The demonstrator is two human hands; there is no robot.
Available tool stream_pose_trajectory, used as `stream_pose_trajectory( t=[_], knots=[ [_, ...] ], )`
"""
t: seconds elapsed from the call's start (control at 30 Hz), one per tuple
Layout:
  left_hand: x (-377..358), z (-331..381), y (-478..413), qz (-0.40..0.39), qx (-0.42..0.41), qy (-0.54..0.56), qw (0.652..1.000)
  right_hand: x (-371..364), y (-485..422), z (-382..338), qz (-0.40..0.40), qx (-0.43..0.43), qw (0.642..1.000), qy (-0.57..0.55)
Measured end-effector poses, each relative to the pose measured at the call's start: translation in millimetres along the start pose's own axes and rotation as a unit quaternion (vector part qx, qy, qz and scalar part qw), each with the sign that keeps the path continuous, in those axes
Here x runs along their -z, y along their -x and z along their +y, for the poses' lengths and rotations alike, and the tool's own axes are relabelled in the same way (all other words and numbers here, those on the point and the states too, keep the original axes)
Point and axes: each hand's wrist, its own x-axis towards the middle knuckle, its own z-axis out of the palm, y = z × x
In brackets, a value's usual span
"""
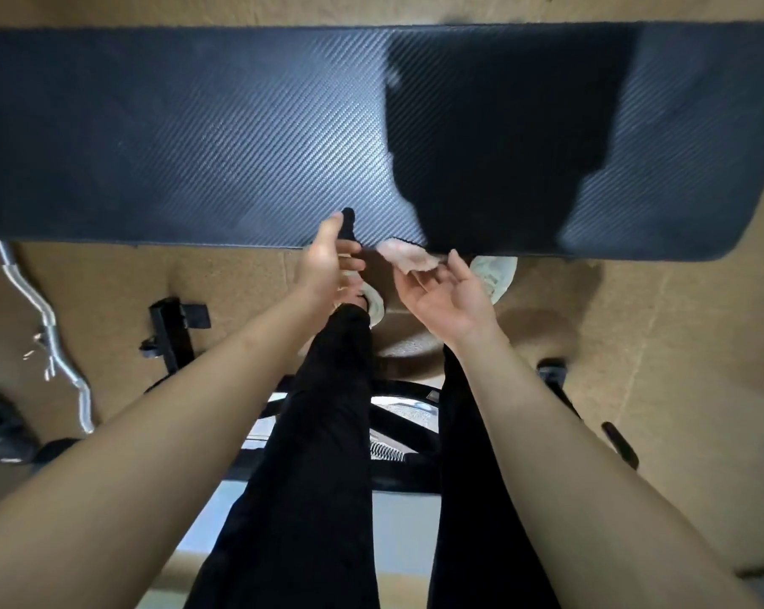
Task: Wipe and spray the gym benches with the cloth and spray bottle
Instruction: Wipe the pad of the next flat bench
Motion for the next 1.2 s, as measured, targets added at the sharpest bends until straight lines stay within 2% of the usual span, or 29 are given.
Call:
stream_pose_trajectory(
  t=[0.1,0.2,0.27,0.33,0.37,0.47,0.53,0.6,0.67,0.7,0.73,0.87,0.97,1.1,1.2],
  knots=[
    [2,0,5,0.048,-0.202,-0.134,0.969,7,7,-5,-0.046,-0.010,0.998,-0.029],
    [-12,0,6,0.025,-0.266,-0.222,0.938,10,13,-12,-0.056,0.003,0.997,-0.059],
    [-25,-2,0,0.018,-0.259,-0.298,0.918,12,14,-18,-0.051,0.016,0.996,-0.074],
    [-32,-8,-6,0.034,-0.259,-0.409,0.874,12,12,-21,-0.040,0.023,0.994,-0.094],
    [-33,-12,-9,0.040,-0.257,-0.431,0.864,11,11,-20,-0.035,0.026,0.994,-0.105],
    [-36,-15,-5,0.041,-0.251,-0.414,0.874,10,11,-20,-0.016,0.042,0.990,-0.130],
    [-37,-17,0,0.031,-0.263,-0.448,0.854,12,12,-22,-0.005,0.047,0.990,-0.134],
    [-38,-16,2,0.056,-0.267,-0.498,0.823,16,14,-28,0.000,0.050,0.990,-0.135],
    [-41,-15,2,0.058,-0.269,-0.524,0.806,21,18,-39,-0.002,0.056,0.989,-0.135],
    [-42,-16,1,0.051,-0.258,-0.514,0.817,25,20,-45,-0.001,0.059,0.989,-0.134],
    [-43,-18,1,0.040,-0.265,-0.543,0.796,28,23,-51,-0.002,0.062,0.989,-0.135],
    [-51,-22,16,0.028,-0.219,-0.501,0.837,43,39,-80,-0.002,0.083,0.984,-0.155],
    [-60,-20,21,0.038,-0.192,-0.583,0.788,53,49,-101,0.008,0.106,0.979,-0.175],
    [-82,-12,29,0.069,-0.160,-0.628,0.758,63,67,-128,0.007,0.128,0.968,-0.218],
    [-109,-5,38,0.054,-0.236,-0.661,0.710,71,84,-151,-0.010,0.136,0.958,-0.254]
  ],
)
